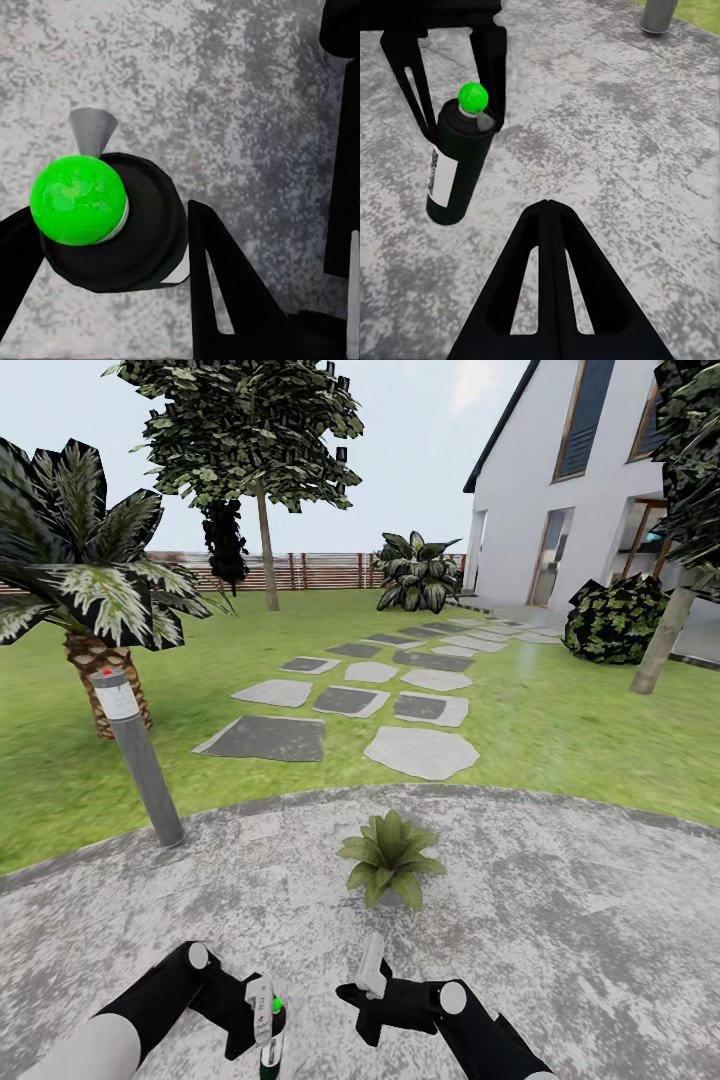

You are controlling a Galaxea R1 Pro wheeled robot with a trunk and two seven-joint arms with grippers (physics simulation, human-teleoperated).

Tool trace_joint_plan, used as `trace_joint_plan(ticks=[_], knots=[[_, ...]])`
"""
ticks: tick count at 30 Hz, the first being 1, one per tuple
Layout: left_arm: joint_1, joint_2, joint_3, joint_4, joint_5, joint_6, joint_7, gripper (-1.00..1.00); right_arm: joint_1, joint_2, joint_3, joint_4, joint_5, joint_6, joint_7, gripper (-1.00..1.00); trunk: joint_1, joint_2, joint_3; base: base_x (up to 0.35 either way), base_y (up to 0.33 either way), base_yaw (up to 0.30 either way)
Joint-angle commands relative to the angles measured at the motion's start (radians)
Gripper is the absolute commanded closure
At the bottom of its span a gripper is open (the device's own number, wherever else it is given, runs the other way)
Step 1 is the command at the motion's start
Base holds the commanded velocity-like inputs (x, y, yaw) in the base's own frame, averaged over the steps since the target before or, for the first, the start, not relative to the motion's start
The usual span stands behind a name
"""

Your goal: Pick up the pesticide atomizer in the garden and spray insectifuge to fully cover both potted plants in the garden.

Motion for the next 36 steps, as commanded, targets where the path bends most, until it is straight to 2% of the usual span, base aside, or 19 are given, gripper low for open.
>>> trace_joint_plan(ticks=[1,3,9,11,14,16,19,21,22,23,26,28,29,31,33,34,35,36], knots=[[-0.001,0.008,-0.002,-0.002,-0.002,-0.009,0.0,1.0,0.0,0.0,-0.002,0.0,0.01,-0.006,0.0,-1.0,0.0,0.0,-0.001,0.0,0.0,0.0],[-0.001,0.031,-0.002,-0.003,-0.002,-0.009,0.0,1.0,0.0,-0.002,-0.002,0.0,0.01,-0.006,0.0,-1.0,0.0,0.0,-0.001,0.0,0.0,0.0],[-0.001,0.075,-0.001,0.005,-0.002,-0.009,0.009,1.0,0.0,-0.004,-0.002,0.001,0.011,-0.006,0.0,-1.0,0.0,0.0,-0.001,0.0,0.0,0.0],[-0.001,0.1,0.001,0.006,-0.002,-0.009,0.022,1.0,0.0,-0.006,-0.002,0.003,0.011,-0.005,-0.002,-1.0,0.0,0.0,-0.001,0.0,0.0,0.0],[-0.002,0.114,0.007,0.006,-0.001,-0.008,0.041,1.0,0.0,-0.008,-0.004,0.005,0.012,-0.005,-0.005,-1.0,0.0,0.0,-0.001,0.0,0.0,0.0],[-0.002,0.117,0.013,0.007,0.001,-0.004,0.092,1.0,0.0,-0.016,-0.006,0.007,0.012,-0.006,-0.009,-1.0,0.0,0.0,-0.001,0.0,0.0,0.0],[-0.002,0.116,0.02,0.014,0.011,0.001,0.229,1.0,0.0,-0.055,-0.009,0.009,0.011,-0.008,-0.049,-1.0,0.0,0.0,-0.001,0.0,0.0,0.0],[-0.002,0.11,0.029,0.033,0.032,0.002,0.33,1.0,0.001,-0.091,-0.009,0.024,0.008,-0.009,-0.135,-1.0,0.0,0.0,-0.001,0.0,0.0,0.0],[-0.002,0.106,0.035,0.041,0.046,0.002,0.358,1.0,0.001,-0.103,-0.01,0.046,0.006,-0.009,-0.179,-1.0,0.0,0.0,-0.001,0.0,0.0,0.0],[-0.002,0.096,0.044,0.049,0.075,0.003,0.389,1.0,0.001,-0.116,-0.011,0.095,0.004,-0.01,-0.254,-1.0,0.0,0.0,-0.001,0.0,0.0,0.0],[-0.002,0.075,0.073,0.057,0.157,0.006,0.447,1.0,0.001,-0.125,-0.03,0.213,-0.003,-0.01,-0.456,-1.0,0.0,0.0,-0.001,0.0,0.0,0.0],[-0.002,0.058,0.085,0.058,0.206,0.008,0.505,1.0,0.001,-0.125,-0.068,0.294,-0.021,-0.01,-0.625,-1.0,0.0,0.0,-0.001,0.0,0.0,0.0],[-0.002,0.046,0.09,0.059,0.234,0.015,0.553,1.0,0.001,-0.125,-0.102,0.347,-0.043,-0.011,-0.745,-1.0,0.0,0.0,-0.001,0.0,0.0,0.0],[-0.002,0.025,0.096,0.059,0.273,0.065,0.635,1.0,0.001,-0.127,-0.149,0.413,-0.078,-0.011,-0.875,-1.0,0.0,0.0,-0.001,0.0,0.0,0.0],[-0.002,-0.007,0.097,0.055,0.295,0.142,0.705,1.0,0.001,-0.128,-0.192,0.452,-0.126,-0.011,-0.922,-1.0,0.0,0.0,-0.001,0.0,0.0,0.0],[-0.002,-0.013,0.097,0.053,0.297,0.153,0.714,1.0,0.001,-0.129,-0.202,0.457,-0.138,-0.011,-0.927,-1.0,0.0,0.0,-0.001,0.0,0.0,0.0],[-0.002,-0.025,0.094,0.048,0.302,0.178,0.731,1.0,0.001,-0.13,-0.231,0.465,-0.178,-0.01,-0.936,-1.0,0.0,0.0,-0.001,0.0,0.0,0.0],[-0.002,-0.03,0.093,0.046,0.304,0.191,0.737,1.0,0.002,-0.132,-0.246,0.469,-0.2,-0.01,-0.94,-1.0,0.0,0.0,-0.001,0.0,0.0,0.0]])
